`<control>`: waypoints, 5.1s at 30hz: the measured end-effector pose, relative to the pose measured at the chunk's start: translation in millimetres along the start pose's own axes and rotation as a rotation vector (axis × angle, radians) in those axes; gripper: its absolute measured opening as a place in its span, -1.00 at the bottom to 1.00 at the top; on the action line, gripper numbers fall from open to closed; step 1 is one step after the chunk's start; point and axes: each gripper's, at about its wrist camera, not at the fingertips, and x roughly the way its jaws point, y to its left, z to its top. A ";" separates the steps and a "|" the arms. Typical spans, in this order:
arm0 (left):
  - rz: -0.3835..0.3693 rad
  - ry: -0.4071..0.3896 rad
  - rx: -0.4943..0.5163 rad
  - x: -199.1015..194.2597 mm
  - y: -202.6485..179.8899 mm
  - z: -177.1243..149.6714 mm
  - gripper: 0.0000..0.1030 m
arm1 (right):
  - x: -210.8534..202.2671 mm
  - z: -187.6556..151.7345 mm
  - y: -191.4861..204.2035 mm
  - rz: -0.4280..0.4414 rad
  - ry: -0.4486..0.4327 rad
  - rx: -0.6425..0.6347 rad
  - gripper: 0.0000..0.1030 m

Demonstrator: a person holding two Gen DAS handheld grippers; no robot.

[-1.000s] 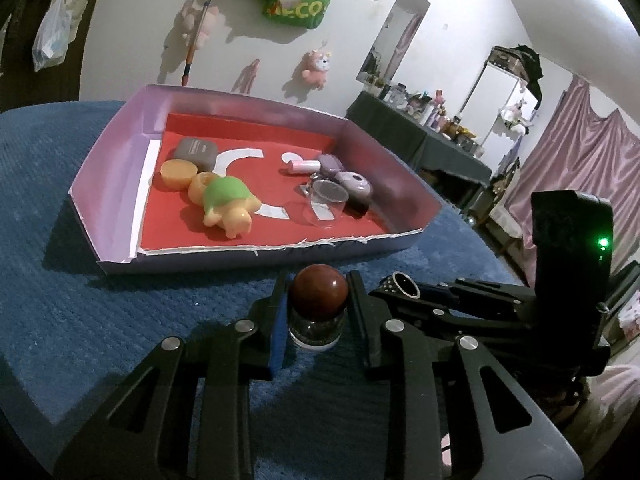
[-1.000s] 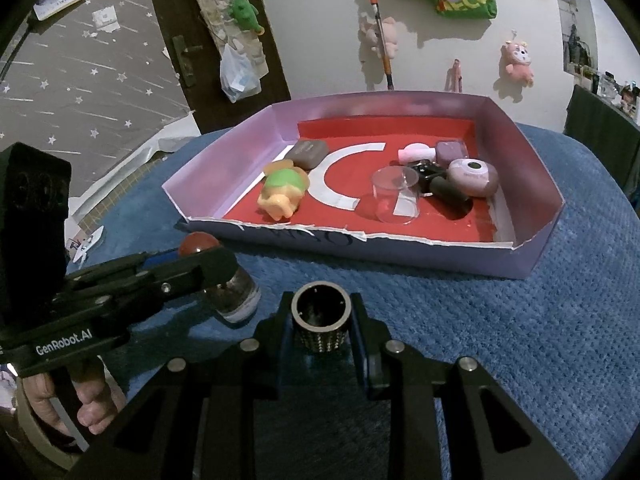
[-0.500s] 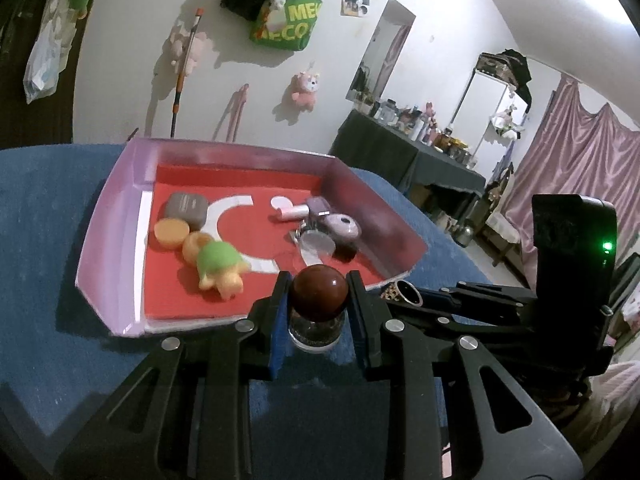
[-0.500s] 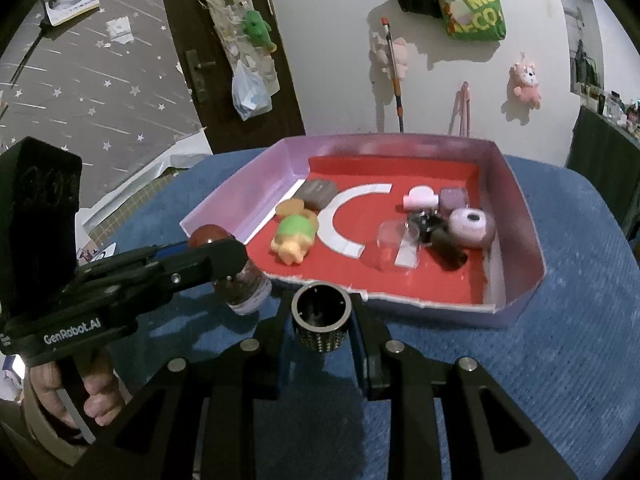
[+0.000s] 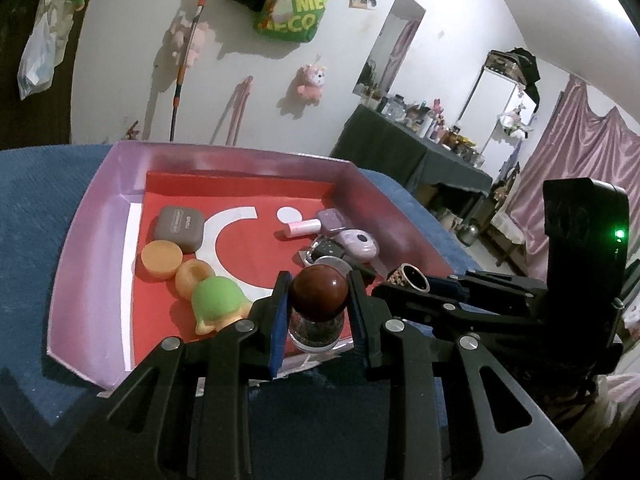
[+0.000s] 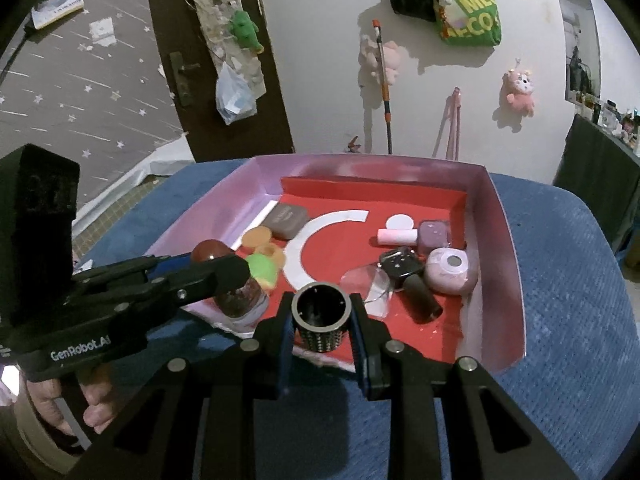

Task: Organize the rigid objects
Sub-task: 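Lower both items onto the box base and open both grippers, then lift both open grippers up out of the box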

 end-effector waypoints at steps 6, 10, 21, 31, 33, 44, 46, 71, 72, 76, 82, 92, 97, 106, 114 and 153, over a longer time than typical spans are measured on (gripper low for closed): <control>0.000 0.044 -0.016 19.0 6.2 -2.2 -0.51 | 22.7 -1.4 -17.6 -0.009 0.068 0.038 -0.47; 0.006 0.075 -0.021 30.6 9.6 -3.6 -0.52 | 30.0 -4.8 -22.8 -0.019 0.098 0.049 -0.47; 0.073 0.099 -0.044 38.8 28.8 -6.4 -0.51 | 50.1 -5.7 -27.7 -0.003 0.150 0.075 -0.47; 0.102 0.085 -0.041 43.3 34.4 -4.4 -0.51 | 66.0 -2.6 -29.3 -0.027 0.131 0.082 -0.47; 0.096 0.088 -0.031 46.8 31.1 -5.7 -0.51 | 69.7 -2.4 -31.0 -0.024 0.136 0.092 -0.47; 0.102 0.080 -0.022 51.0 27.1 -5.4 -0.51 | 74.0 -3.2 -32.2 -0.073 0.131 0.076 -0.46; 0.103 0.080 -0.020 51.1 27.4 -5.4 -0.51 | 73.7 -3.3 -32.3 -0.075 0.131 0.074 -0.46; 0.137 0.079 0.010 49.9 23.1 -6.3 -0.51 | 70.6 -1.0 -32.7 -0.068 0.126 0.089 -0.38; 0.141 0.079 0.016 49.9 22.1 -6.7 -0.51 | 70.1 -1.4 -33.2 -0.068 0.125 0.089 -0.28; 0.147 0.072 0.037 48.6 17.0 -7.8 -0.50 | 67.5 -1.9 -33.8 -0.072 0.119 0.091 -0.16; 0.159 0.061 0.038 45.1 16.4 -7.5 -0.50 | 61.5 -4.2 -33.7 -0.074 0.105 0.096 -0.05; 0.198 0.024 0.047 27.0 10.3 -8.3 -0.34 | 40.6 -4.7 -26.3 -0.103 0.054 0.084 0.16; 0.233 -0.026 0.041 7.2 9.3 -10.0 0.51 | 27.2 -7.4 -24.5 -0.104 0.024 0.095 0.31; 0.266 -0.013 0.035 -5.2 13.9 -19.9 0.68 | 12.7 -18.8 -25.4 -0.160 -0.013 0.133 0.56; 0.307 -0.008 0.026 -8.7 15.7 -35.4 0.85 | 4.5 -29.6 -15.5 -0.229 -0.064 0.113 0.63; 0.320 0.039 -0.015 -1.5 26.7 -42.3 1.00 | 8.9 -39.7 -11.5 -0.255 -0.089 0.096 0.88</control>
